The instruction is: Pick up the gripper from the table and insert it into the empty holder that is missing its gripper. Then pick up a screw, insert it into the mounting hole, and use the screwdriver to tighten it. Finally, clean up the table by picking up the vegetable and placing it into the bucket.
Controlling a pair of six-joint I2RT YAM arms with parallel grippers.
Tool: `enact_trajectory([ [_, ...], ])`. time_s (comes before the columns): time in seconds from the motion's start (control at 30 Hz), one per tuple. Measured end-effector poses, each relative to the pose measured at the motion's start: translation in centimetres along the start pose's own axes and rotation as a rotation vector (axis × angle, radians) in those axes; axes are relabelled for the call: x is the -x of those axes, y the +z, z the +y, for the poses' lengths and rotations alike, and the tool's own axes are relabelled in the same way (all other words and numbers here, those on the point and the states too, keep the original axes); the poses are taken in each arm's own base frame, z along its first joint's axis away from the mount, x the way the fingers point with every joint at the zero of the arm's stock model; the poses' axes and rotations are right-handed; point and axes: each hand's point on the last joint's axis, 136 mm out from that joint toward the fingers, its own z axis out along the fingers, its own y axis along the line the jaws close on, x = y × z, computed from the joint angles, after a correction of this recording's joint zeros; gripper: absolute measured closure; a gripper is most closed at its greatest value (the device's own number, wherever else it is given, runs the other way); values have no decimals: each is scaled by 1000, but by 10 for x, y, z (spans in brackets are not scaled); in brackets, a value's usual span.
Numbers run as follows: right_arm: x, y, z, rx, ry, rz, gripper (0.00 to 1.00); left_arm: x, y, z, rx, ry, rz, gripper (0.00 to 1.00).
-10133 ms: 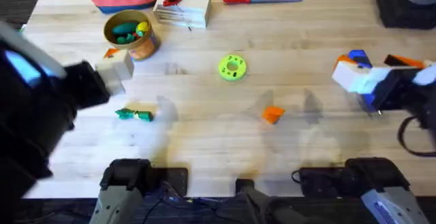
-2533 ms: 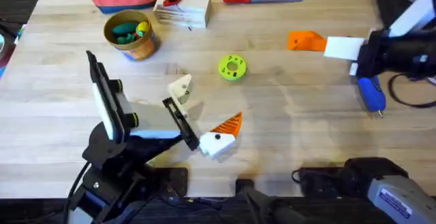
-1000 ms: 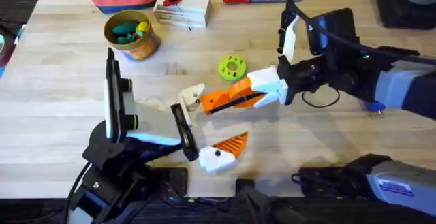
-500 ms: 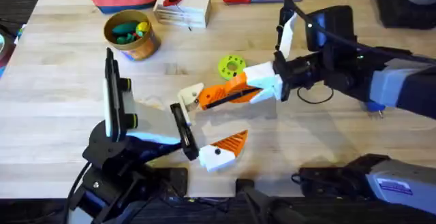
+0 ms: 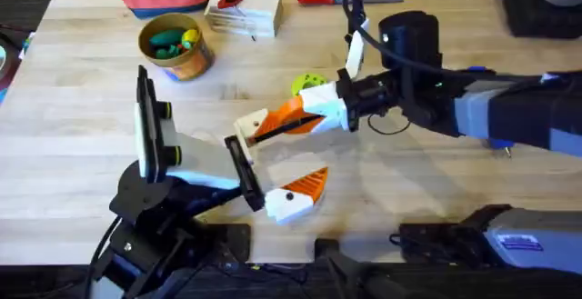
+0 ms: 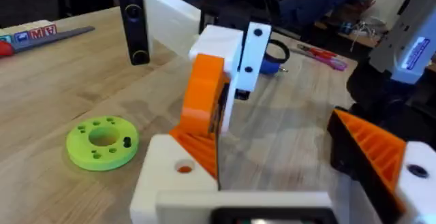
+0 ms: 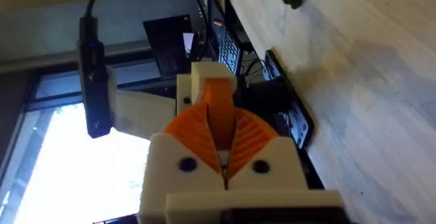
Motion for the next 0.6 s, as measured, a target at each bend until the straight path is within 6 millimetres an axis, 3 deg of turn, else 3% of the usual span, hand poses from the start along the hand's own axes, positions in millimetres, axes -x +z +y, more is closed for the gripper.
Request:
enact_trajectory([
  [0.47, 8, 5, -1, -2, 6, -27, 997, 1, 0, 6, 33, -19, -6, 15],
  [0.53, 8, 5, -1, 0, -1, -24, 930, 1, 0, 6, 33, -18, -6, 15],
  [0.6, 7, 4, 0, 6, -16, -18, 759, 1, 0, 5, 28, -13, -6, 16],
])
